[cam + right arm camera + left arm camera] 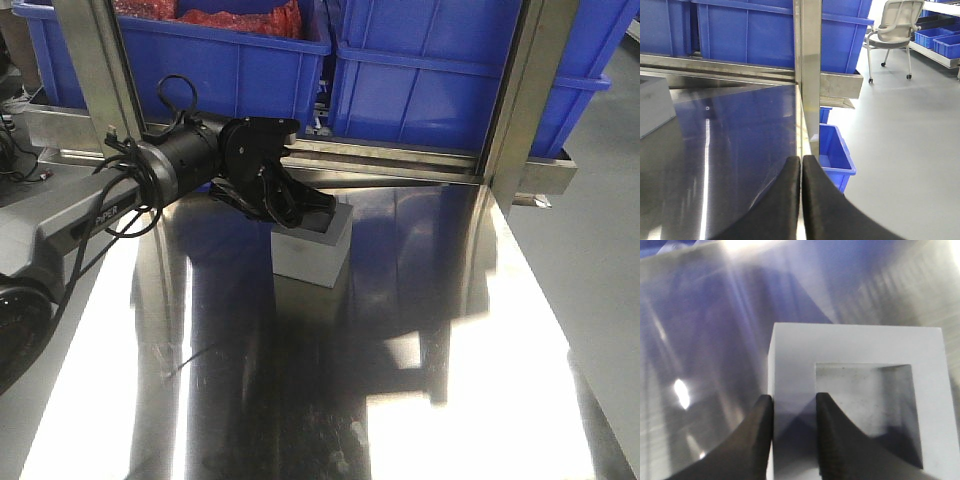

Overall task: Sort gray base to blue bin
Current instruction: 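Close the left gripper on the gray block's rim, then lift the gray block with the left gripper toward the robot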

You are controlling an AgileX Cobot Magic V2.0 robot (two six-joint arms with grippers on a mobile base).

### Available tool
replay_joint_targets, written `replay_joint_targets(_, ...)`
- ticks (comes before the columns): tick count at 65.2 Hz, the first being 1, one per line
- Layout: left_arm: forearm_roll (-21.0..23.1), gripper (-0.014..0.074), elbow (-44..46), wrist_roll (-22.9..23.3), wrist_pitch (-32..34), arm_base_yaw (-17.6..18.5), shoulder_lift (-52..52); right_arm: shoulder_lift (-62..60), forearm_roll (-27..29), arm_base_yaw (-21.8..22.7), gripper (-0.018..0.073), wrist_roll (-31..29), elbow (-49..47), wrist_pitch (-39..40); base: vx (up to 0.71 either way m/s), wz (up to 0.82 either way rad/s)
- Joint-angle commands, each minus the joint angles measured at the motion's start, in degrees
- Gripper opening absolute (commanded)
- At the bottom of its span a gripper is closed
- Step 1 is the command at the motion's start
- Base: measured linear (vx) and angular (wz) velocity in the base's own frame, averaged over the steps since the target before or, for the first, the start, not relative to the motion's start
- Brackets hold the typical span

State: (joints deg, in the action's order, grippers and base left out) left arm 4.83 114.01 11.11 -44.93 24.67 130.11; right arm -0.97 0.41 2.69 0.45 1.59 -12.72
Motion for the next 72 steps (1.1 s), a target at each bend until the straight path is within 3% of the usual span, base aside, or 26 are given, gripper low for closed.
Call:
replay_joint_targets(1, 0.3, 0.0037, 1.6, 0.3, 4.3, 0.3, -6.7, 0.0, -0.4, 0.0, -0.0005, -0.5, 0.1, 4.3, 0.0, 0.0)
replay_joint_targets(35, 0.1, 0.0038, -0.4, -1.8, 8.4, 0.3, -18.3, 0.0, -0.4, 0.0, -0.0005, -0.5, 0.1, 4.3, 0.0, 0.0)
replay_joint_targets(56, 0.0, 0.0038, -25.3, -1.8, 24.3, 0.3, -35.4, 0.0, -0.4, 0.0, -0.0005, -0.5, 0.1, 4.3, 0.0, 0.0)
replay_joint_targets(72, -0.2, 0.0038, -41.1, -1.8, 30.4, 0.3, -50.3, 0.0, -0.4, 0.0, -0.0005, -0.5, 0.1, 4.3, 0.0, 0.0)
